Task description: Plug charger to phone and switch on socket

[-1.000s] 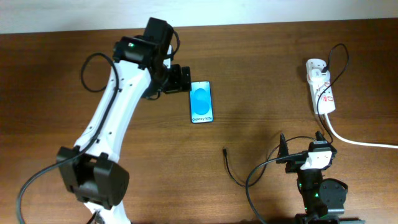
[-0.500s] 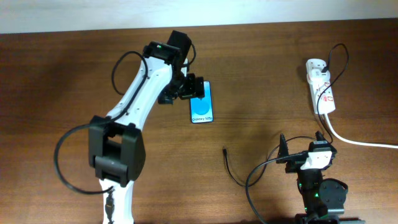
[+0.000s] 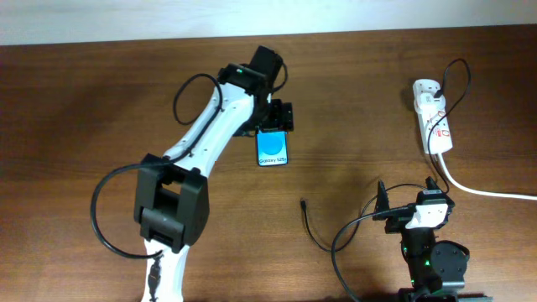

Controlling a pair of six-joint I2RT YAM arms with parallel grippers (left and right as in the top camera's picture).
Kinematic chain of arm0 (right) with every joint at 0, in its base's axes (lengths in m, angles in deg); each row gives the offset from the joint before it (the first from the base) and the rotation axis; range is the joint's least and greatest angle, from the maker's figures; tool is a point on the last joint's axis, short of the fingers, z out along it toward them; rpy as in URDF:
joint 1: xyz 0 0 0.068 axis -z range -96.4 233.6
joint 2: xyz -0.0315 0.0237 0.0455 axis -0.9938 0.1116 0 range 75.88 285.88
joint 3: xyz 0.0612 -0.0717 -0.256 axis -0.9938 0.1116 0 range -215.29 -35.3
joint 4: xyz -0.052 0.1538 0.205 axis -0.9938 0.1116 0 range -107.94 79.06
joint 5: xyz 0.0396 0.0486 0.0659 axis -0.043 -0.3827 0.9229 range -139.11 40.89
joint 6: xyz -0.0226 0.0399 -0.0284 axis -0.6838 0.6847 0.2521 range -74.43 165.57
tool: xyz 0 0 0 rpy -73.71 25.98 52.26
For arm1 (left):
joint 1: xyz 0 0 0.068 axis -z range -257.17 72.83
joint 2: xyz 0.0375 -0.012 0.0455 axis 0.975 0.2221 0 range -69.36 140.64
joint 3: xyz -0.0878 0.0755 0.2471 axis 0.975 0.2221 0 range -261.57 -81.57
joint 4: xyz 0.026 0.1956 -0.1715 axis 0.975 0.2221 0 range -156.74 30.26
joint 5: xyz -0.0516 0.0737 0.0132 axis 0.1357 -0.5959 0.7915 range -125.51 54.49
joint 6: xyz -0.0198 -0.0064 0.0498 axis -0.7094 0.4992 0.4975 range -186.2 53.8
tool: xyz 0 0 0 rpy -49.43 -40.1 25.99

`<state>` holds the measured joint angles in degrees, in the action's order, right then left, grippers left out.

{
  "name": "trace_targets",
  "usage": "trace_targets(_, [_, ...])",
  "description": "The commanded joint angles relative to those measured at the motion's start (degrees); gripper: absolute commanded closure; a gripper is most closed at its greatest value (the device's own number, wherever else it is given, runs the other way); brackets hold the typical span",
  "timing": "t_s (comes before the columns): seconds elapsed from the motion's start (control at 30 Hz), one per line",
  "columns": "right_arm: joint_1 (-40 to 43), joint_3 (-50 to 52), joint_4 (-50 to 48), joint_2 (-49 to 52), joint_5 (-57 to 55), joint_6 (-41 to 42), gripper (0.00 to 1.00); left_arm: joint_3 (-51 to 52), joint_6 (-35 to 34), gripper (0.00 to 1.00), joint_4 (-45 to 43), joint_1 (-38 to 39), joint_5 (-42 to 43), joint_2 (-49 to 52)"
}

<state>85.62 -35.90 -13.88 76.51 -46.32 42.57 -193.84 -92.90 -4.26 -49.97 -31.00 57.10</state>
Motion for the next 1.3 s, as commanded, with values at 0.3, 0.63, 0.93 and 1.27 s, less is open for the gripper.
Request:
trace_targets(0.3, [-0.5, 0.3, 0.3, -0.4, -0.3, 0.0, 0.02, -0.3, -4.2, 0.01, -4.0, 0.5, -2.8, 6.6])
trace_targets(0.63, [-0.5, 0.3, 0.3, -0.4, -0.3, 0.0, 0.02, -0.3, -8.1, 0.01, -8.0, 1.7, -7.2, 6.8])
trace_targets(0.93, [-0.5, 0.3, 0.3, -0.4, -0.3, 0.0, 0.02, -0.3, -6.1, 0.01, -10.0, 3.5, -11.8, 7.9])
trace_targets(1.27, [-0.5, 0.3, 0.3, -0.4, -0.3, 0.0, 0.02, -3.6, 0.7, 0.01, -1.9, 0.4, -1.5, 8.0])
